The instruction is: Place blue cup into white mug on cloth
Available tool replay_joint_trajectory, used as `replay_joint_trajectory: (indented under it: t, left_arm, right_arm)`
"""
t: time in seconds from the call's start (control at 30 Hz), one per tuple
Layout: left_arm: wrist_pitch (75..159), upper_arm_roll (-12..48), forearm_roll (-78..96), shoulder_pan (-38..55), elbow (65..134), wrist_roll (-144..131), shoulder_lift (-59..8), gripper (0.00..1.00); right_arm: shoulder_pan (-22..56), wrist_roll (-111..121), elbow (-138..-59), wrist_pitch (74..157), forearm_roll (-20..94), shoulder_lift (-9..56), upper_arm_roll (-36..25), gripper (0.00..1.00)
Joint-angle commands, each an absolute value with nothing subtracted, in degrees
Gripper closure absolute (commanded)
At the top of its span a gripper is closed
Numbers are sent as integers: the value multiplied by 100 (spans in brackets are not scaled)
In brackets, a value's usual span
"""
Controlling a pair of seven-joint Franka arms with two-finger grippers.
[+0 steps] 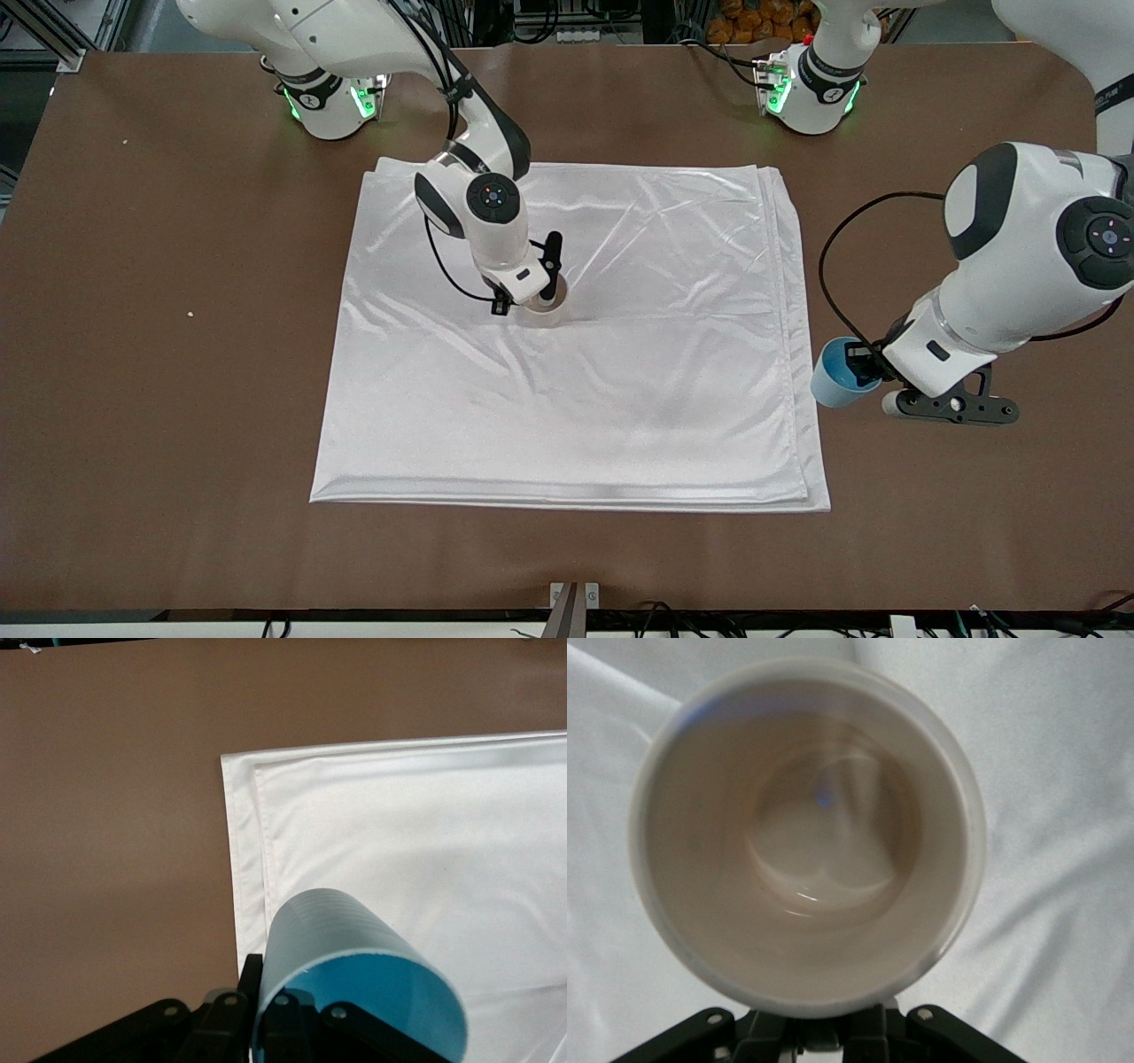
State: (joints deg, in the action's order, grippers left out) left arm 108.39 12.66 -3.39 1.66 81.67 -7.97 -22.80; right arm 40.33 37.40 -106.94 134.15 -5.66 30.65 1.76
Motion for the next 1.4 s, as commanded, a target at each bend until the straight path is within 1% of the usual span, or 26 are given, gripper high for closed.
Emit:
replay_joint_trajectory:
  t: [0.0,0.1,0.13,0.2,0.23,0.3,0.4,0.43,0.5,0.57,0.77,0.8,0.83,0.9,0.93,1.1,1.27,1.37]
  left_arm:
    - [10775,1292,-352,185,8165,-721,-2294,100]
    - [10775,1292,-352,185,8165,-712,-2303,100]
    - [10775,1292,-343,185,8165,-712,-2303,100]
    - [10775,1292,-343,185,8165,-712,-2294,100]
    - [10775,1292,-334,185,8165,-712,-2294,100]
    - [10775,1292,-334,185,8165,-721,-2294,100]
    - [10775,1301,-334,185,8165,-721,-2285,100]
    - [10767,1301,-334,185,8165,-721,-2285,100]
    - [10767,1318,-343,176,8165,-729,-2276,100]
    - [10767,1318,-343,176,8165,-729,-2276,100]
    - [10706,1511,-325,149,8165,-773,-2189,100]
    - [10618,1538,-325,149,8165,-773,-2180,100]
    - [10513,1547,-316,141,8156,-773,-2162,100]
    - [10380,1599,-273,149,8148,-800,-2145,100]
    - [10354,1617,-194,141,8121,-800,-2145,100]
    - [10239,1635,307,149,8060,-774,-2127,100]
    - [10239,2065,316,167,8068,-843,-2039,100]
    - [10230,2162,334,254,8077,-1185,-2030,100]
  right_arm:
    - [4087,3577,-10415,13377,-677,3305,141,96]
    - [4087,3577,-10406,13386,-677,3305,141,91]
    - [4087,3577,-10406,13386,-677,3305,141,85]
    - [4087,3577,-10406,13386,-677,3305,141,61]
    - [4087,3577,-10406,13386,-677,3305,141,54]
    - [4087,3577,-10398,13386,-677,3296,141,42]
    - [4078,3568,-10398,13359,-677,3261,132,34]
    - [4078,3551,-10397,13351,-668,3252,132,33]
    - [4061,3498,-10406,13324,-668,3208,132,35]
    - [4026,3489,-10406,13263,-659,3077,132,35]
    - [3946,3498,-10424,12710,-659,2646,105,29]
    - [3938,3498,-10441,12622,-659,2541,105,26]
    - [3920,3507,-10441,12508,-659,2453,105,20]
    - [3824,3542,-10441,12288,-659,2269,105,5]
    - [3754,3559,-10441,12200,-659,2181,105,0]
    - [3428,3700,-10441,11778,-633,1662,123,0]
    - [2981,3831,-10468,11453,-615,1056,123,0]
    - [2760,3964,-10459,11181,-598,722,123,0]
